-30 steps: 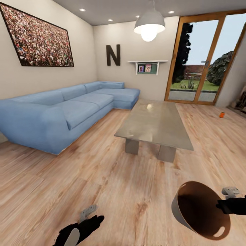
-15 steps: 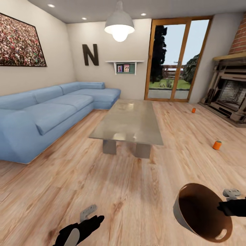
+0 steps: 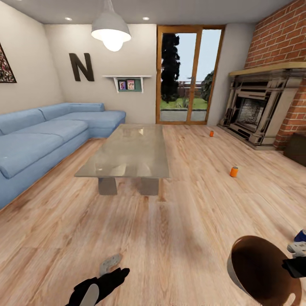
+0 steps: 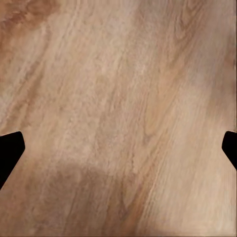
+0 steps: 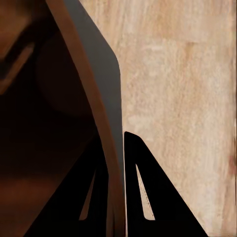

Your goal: Put the three can of soda from the living room inside the tash can in the kitchen.

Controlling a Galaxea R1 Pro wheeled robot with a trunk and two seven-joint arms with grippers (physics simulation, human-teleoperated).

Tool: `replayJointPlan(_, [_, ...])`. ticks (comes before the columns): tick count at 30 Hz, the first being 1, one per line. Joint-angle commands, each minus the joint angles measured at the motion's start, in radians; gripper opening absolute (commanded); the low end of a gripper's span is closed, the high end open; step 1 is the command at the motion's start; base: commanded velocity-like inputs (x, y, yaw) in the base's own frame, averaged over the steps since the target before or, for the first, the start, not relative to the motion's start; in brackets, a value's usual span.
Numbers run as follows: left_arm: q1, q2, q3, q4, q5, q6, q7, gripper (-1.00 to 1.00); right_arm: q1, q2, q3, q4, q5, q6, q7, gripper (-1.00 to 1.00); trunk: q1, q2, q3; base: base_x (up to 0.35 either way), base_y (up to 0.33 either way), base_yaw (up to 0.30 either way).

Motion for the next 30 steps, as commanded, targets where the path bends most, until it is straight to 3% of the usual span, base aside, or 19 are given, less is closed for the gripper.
replayJointPlan(1, [0.0,0.0,0.0,0.0,0.0,0.0,0.0,1.0,0.0,0.0,-0.008,0.001,-0.001,0.001,0.005,-1.0,0.0,0.0,0.0,0.0,-0.301,-0.295])
replayJointPlan(7, [0.0,-0.003,0.0,0.0,0.0,0.0,0.0,1.0,0.0,0.006,-0.02,-0.003,0.001,0.001,0.007,-1.0,0.0,0.0,0.0,0.0,-0.301,-0.295])
replayJointPlan(11, [-0.001,-0.004,-0.001,0.0,0.0,0.0,0.0,1.0,0.002,0.043,-0.012,-0.093,0.007,0.089,0.001,-1.0,0.0,0.0,0.0,0.0,-0.301,-0.295])
replayJointPlan(15, [-0.002,-0.003,-0.001,0.0,0.0,0.0,0.0,1.0,0.003,0.06,-0.014,-0.131,0.01,0.125,0.0,-1.0,0.0,0.0,0.0,0.0,-0.301,-0.295])
replayJointPlan(26, [-0.002,-0.005,-0.002,0.0,0.0,0.0,0.001,1.0,0.004,0.062,-0.021,-0.134,0.01,0.131,0.0,-1.0,0.0,0.0,0.0,0.0,-0.301,-0.295])
replayJointPlan(30, [-0.028,-0.012,-0.062,0.001,0.0,0.005,0.011,1.0,0.003,0.062,-0.022,-0.127,0.01,0.131,-0.011,-1.0,0.0,0.0,0.0,0.0,-0.301,-0.295])
